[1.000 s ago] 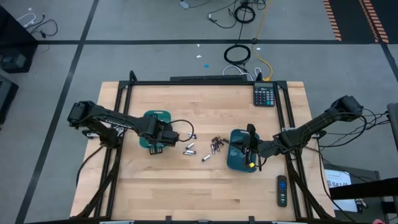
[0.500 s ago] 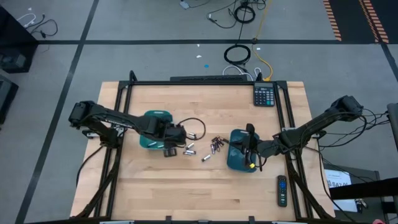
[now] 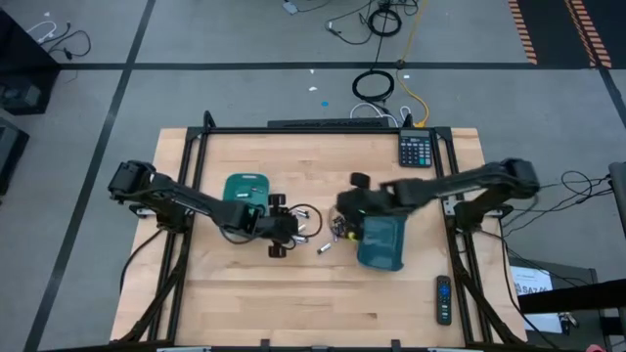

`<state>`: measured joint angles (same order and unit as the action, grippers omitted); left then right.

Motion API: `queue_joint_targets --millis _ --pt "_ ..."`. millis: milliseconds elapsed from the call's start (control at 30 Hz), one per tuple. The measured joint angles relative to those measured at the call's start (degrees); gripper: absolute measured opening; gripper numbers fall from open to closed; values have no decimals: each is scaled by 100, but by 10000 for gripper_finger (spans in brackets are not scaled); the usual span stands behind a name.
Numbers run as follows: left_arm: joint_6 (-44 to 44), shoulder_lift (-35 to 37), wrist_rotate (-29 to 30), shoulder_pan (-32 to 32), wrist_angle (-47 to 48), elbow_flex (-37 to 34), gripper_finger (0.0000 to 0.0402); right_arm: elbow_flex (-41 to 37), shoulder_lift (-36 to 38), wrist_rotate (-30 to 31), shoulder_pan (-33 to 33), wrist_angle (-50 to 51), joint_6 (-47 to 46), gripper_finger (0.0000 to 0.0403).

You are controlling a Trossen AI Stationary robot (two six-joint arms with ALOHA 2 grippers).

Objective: Sort batteries
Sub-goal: Put the black battery into the blue bin

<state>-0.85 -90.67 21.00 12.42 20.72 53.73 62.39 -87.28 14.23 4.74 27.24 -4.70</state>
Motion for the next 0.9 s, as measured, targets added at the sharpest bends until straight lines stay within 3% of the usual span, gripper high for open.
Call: queue_joint_targets --millis 200,500,667,900 --pt "-171 488 -172 61 -497 -735 185 638 -1170 -980 -596 797 831 54" --pt "70 1241 -137 -24 -1203 -1459 185 1608 -2256 -1464 -1057 2518 1046 50" --pt "227 1341 -151 -177 -1617 -1751 185 2139 -2757 -1636 -1063 3269 1106 50" --pt "294 1339 -227 -228 -1676 -1867 185 2585 -3285 -1247 -829 3406 1655 50"
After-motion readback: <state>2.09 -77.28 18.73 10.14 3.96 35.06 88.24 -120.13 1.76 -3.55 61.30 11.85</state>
